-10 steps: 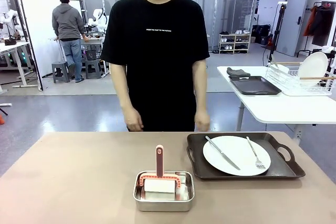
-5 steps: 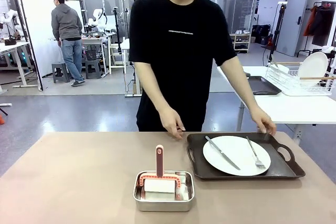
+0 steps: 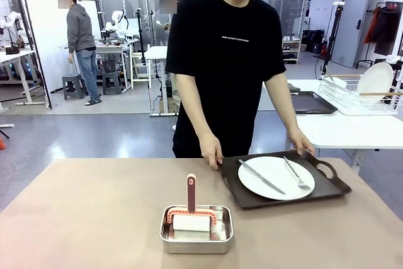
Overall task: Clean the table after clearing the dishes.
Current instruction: When the right (or left) Handle tray is removed, use the right hand (or left hand) to clean the right (or left) side of the table with the Lint Roller.
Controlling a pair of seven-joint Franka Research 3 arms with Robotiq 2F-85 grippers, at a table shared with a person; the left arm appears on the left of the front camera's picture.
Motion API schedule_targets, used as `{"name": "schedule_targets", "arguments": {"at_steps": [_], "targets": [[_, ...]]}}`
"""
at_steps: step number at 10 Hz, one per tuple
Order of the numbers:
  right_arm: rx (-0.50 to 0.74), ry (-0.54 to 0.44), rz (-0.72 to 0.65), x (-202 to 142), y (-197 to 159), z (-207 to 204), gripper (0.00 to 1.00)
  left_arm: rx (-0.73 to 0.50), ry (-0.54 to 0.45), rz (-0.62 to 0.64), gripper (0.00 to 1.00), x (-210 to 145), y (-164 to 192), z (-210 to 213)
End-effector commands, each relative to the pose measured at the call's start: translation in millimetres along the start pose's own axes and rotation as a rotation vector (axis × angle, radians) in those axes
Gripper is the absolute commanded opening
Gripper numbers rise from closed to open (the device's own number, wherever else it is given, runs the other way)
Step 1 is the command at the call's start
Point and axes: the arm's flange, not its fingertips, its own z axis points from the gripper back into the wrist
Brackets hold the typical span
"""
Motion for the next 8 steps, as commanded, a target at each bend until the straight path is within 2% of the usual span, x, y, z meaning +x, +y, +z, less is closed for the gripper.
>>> {"name": "schedule_targets", "arguments": {"at_steps": [1, 8], "targets": [[0.002, -0.002, 0.003, -1.7, 2.8, 0.6, 1.0, -0.001, 0.001, -0.011, 1.0, -2.3, -2.9, 1.8], [0.002, -0.002, 0.003, -1.7, 2.8, 0.6, 1.0, -0.001, 0.001, -0.011, 1.0, -2.3, -2.9, 1.8]]}}
